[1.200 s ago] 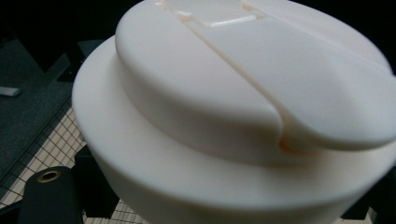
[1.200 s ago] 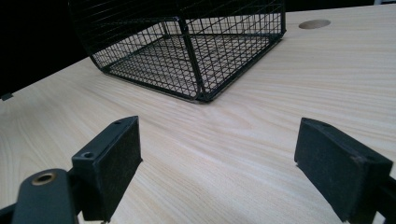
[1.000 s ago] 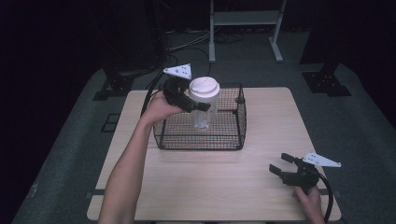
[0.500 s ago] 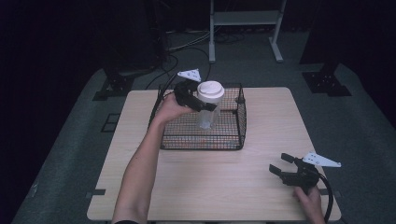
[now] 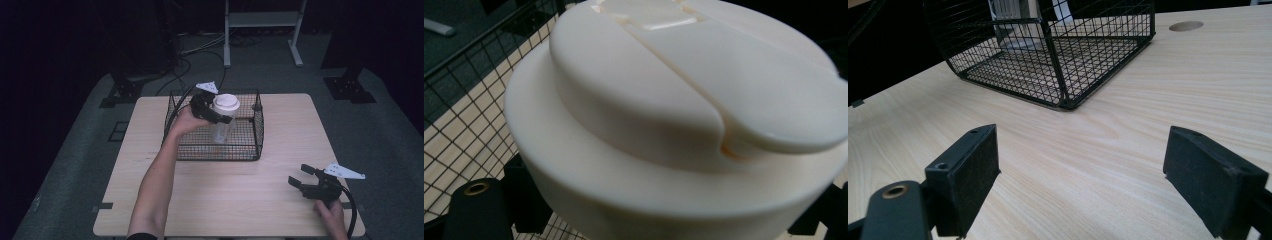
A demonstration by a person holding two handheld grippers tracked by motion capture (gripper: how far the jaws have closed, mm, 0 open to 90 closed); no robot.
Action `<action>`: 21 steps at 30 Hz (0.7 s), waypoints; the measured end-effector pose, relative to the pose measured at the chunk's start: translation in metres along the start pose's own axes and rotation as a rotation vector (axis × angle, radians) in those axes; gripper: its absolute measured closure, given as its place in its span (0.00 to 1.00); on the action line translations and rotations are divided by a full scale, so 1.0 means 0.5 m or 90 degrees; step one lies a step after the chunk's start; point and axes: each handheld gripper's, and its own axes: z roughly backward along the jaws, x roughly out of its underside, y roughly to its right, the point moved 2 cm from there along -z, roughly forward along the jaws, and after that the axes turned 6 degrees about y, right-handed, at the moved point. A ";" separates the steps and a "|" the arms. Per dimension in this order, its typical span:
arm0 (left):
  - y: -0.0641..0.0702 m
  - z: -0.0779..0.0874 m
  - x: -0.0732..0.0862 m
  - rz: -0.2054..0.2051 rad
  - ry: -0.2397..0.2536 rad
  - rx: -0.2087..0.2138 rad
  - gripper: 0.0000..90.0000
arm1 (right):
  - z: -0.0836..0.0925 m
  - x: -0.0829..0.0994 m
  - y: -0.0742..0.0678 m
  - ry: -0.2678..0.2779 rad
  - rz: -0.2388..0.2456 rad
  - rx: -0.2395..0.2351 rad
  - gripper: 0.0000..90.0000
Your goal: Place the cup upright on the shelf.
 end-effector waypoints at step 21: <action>-0.010 -0.027 0.040 0.007 -0.006 -0.022 0.17 | 0.000 0.000 0.000 0.000 0.001 0.000 0.15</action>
